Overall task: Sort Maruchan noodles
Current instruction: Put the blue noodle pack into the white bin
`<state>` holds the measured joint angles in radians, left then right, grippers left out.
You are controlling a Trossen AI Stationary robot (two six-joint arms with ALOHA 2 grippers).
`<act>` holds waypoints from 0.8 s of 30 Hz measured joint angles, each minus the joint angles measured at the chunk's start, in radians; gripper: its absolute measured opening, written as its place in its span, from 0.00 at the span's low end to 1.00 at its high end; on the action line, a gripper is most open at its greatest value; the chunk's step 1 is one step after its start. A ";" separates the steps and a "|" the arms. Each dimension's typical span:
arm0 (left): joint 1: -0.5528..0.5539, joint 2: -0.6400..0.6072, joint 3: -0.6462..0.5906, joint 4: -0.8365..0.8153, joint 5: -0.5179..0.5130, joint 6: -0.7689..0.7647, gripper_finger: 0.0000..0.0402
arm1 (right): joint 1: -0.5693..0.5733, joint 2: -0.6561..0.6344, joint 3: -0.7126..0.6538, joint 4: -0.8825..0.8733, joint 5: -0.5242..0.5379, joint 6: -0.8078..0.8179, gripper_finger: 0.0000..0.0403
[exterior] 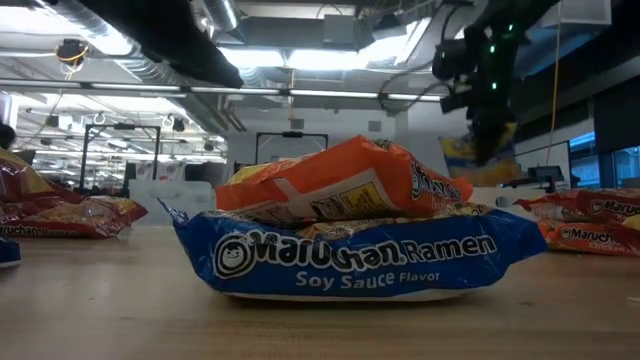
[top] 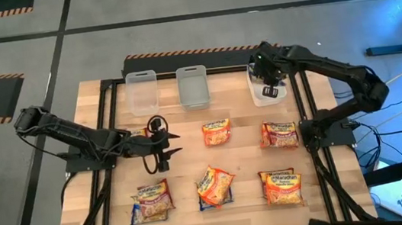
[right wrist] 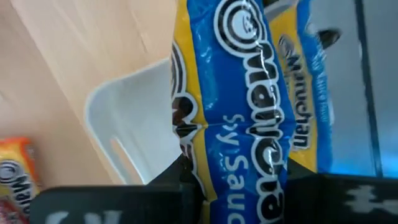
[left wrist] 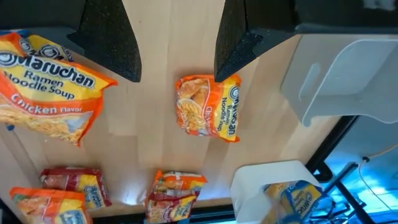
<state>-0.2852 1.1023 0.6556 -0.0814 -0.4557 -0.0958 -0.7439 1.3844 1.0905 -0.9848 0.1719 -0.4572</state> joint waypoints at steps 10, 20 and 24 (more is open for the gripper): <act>-0.001 0.000 0.000 0.024 0.000 -0.003 0.49 | -0.009 0.084 -0.041 0.101 -0.027 -0.077 0.15; -0.001 0.000 0.000 0.033 0.000 -0.006 0.49 | -0.031 0.180 -0.040 0.185 -0.144 -0.180 0.16; -0.001 0.000 0.000 0.032 0.000 -0.006 0.49 | -0.044 0.216 -0.040 0.220 -0.167 -0.209 0.16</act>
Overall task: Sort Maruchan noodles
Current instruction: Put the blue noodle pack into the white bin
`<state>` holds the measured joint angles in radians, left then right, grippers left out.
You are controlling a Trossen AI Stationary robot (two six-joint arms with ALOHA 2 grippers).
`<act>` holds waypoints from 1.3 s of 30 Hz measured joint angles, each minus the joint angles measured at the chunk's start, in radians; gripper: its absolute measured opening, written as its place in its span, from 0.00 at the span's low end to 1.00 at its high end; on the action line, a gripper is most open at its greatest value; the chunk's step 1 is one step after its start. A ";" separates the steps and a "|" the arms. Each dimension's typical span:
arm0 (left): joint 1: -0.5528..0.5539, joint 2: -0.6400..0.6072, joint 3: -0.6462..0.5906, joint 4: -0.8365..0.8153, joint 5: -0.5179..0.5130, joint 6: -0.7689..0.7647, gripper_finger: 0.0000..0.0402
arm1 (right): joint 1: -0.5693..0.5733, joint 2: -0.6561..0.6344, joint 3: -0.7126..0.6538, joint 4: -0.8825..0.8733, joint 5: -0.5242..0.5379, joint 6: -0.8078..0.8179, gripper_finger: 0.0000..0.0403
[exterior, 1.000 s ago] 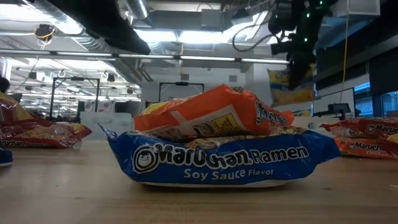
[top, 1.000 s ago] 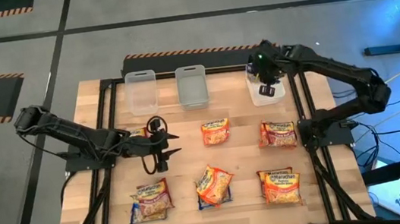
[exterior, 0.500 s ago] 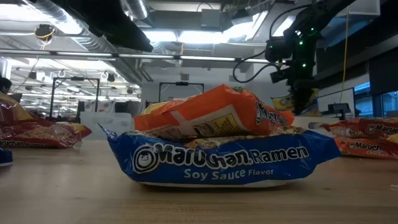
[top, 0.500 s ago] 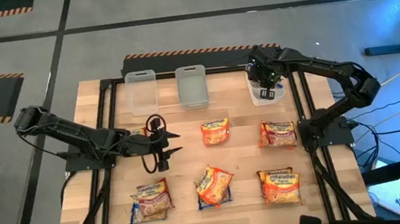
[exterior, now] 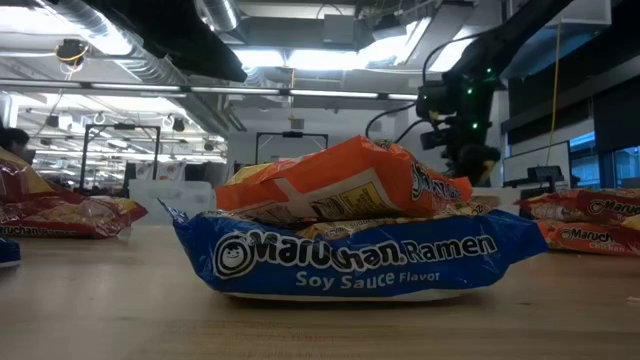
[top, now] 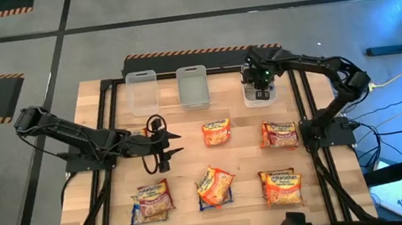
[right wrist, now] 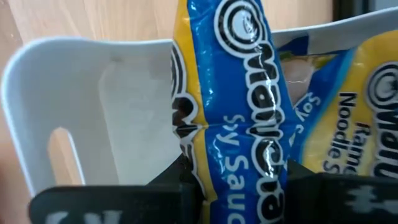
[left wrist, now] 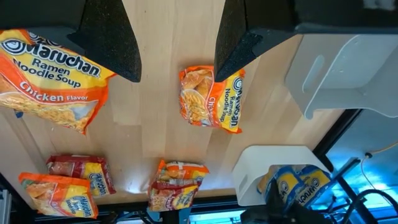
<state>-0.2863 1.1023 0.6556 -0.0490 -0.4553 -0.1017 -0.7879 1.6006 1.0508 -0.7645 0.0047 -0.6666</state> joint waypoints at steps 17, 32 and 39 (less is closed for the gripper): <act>0.000 0.000 0.000 0.021 0.000 0.005 0.49 | -0.031 0.037 0.002 0.083 0.074 -0.015 0.25; 0.000 0.000 0.000 0.035 0.012 0.008 0.49 | -0.030 0.025 0.008 0.097 0.267 0.038 0.43; 0.000 0.000 0.000 0.036 0.012 0.008 0.49 | -0.030 0.025 0.010 0.137 0.283 0.040 0.43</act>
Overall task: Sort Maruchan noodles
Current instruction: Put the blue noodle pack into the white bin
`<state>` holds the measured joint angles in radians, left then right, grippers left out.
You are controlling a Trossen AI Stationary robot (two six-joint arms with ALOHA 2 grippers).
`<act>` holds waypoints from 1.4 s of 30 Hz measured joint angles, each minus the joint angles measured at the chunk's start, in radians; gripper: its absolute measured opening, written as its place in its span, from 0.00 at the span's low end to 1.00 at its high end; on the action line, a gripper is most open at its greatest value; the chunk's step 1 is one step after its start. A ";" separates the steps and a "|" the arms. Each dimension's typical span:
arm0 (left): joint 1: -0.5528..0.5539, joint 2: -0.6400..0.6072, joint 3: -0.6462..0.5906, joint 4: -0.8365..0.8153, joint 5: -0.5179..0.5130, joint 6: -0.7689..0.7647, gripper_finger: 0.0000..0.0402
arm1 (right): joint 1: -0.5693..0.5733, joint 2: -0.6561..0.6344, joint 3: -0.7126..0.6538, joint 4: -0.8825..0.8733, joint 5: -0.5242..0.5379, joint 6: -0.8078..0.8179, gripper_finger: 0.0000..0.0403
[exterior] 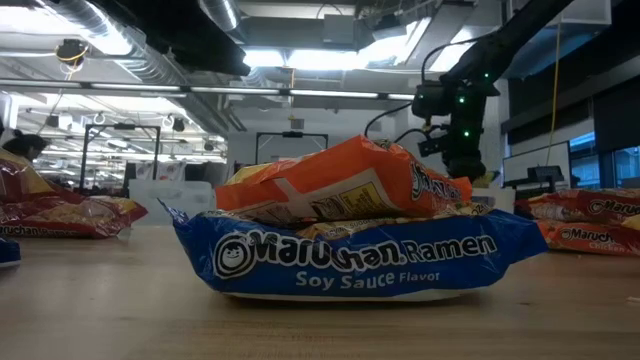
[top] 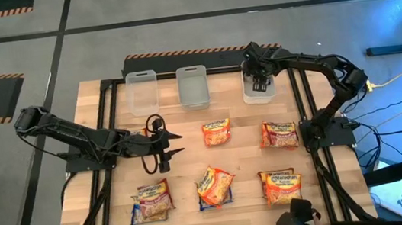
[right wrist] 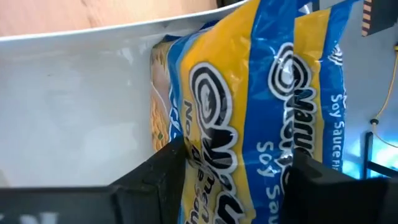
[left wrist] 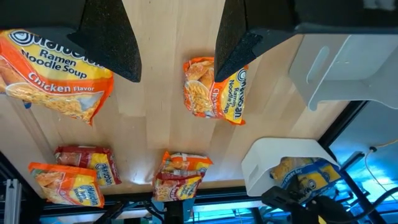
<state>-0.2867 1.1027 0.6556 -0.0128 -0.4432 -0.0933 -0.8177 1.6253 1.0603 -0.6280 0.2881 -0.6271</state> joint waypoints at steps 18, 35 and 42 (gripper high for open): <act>0.000 0.000 0.000 0.007 0.046 -0.001 0.49 | 0.000 -0.001 0.002 0.029 0.038 -0.006 0.43; 0.000 0.000 0.000 0.007 0.049 -0.004 0.49 | -0.001 -0.021 -0.010 0.105 -0.001 -0.004 0.43; 0.000 0.000 0.000 0.007 0.049 -0.005 0.49 | 0.013 -0.024 -0.001 0.062 0.007 0.045 0.43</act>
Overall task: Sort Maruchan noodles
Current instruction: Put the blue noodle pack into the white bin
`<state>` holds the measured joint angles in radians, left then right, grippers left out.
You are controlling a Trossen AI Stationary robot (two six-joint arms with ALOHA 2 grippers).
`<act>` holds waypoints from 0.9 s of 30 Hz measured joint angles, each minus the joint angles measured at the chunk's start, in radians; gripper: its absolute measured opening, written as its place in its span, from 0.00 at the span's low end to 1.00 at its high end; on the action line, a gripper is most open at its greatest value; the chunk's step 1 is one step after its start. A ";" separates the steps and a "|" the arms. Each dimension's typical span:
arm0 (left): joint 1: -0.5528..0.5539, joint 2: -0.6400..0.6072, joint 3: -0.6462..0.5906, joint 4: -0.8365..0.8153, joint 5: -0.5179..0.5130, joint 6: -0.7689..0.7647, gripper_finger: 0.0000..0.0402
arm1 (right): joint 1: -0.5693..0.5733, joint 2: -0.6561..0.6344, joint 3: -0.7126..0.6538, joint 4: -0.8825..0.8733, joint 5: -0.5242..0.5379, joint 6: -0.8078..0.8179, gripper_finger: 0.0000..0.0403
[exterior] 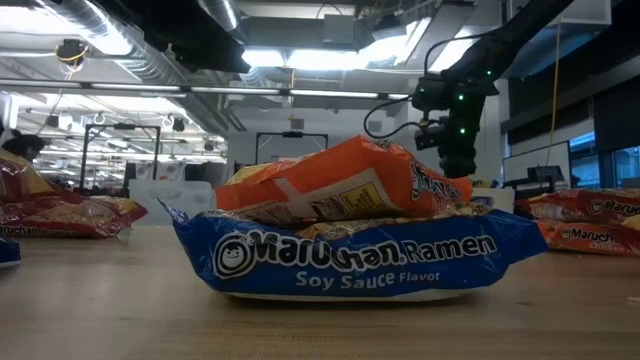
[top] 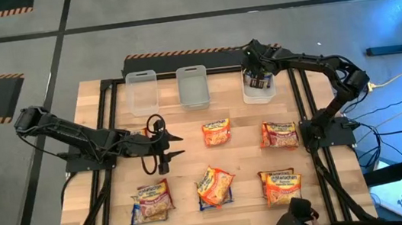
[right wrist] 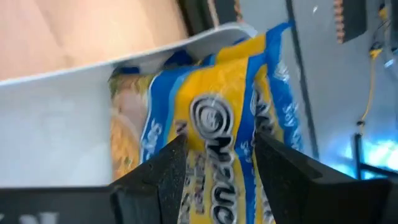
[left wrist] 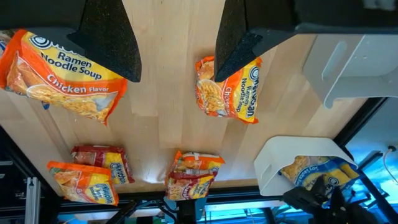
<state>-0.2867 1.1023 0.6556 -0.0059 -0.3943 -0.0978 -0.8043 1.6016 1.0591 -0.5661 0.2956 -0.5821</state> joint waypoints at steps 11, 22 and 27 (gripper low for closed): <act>0.000 0.000 0.000 0.002 0.000 0.000 0.49 | 0.248 -0.149 0.133 -0.209 -0.102 0.252 0.43; -0.043 0.108 0.002 0.070 0.075 -0.076 0.49 | 0.780 -0.176 0.041 -0.031 -0.194 0.559 0.43; -0.104 0.174 0.002 0.095 0.083 -0.137 0.49 | 0.980 -0.177 -0.014 0.170 -0.123 0.657 0.43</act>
<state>-0.3907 1.2759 0.6575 0.0892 -0.3111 -0.2347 0.1760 1.4250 1.0453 -0.3966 0.1729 0.0746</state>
